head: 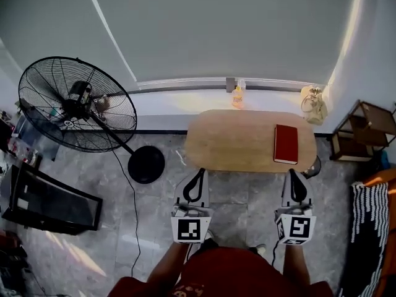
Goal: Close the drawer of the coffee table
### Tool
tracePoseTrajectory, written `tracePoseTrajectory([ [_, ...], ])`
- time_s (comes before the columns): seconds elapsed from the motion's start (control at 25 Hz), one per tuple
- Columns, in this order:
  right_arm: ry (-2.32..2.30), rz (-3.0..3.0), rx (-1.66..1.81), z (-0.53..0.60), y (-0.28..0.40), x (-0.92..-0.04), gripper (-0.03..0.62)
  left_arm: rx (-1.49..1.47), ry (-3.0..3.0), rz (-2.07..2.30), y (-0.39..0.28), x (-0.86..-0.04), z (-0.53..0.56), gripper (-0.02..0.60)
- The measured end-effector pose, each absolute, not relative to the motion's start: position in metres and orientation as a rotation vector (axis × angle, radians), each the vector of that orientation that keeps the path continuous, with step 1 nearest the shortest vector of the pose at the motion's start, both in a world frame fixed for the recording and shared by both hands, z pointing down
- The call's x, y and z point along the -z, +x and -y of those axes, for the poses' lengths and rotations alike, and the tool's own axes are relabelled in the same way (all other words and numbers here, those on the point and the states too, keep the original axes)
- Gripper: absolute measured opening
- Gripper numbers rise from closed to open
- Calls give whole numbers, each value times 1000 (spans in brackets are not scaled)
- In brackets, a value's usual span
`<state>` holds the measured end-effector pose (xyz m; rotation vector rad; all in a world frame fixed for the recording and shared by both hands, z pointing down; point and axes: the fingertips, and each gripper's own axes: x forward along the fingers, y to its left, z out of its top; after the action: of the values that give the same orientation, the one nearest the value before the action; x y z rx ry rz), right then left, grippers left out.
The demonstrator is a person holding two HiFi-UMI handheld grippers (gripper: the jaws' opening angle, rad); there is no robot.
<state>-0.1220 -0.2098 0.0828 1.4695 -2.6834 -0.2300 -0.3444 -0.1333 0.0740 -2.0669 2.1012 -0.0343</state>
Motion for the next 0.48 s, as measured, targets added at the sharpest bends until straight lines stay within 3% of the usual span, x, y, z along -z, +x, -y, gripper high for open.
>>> tracePoseTrajectory([
  [0.48,1478,2694,229,210,-133,-81,-2,42,-2039,-2124,-361,-73,125,8],
])
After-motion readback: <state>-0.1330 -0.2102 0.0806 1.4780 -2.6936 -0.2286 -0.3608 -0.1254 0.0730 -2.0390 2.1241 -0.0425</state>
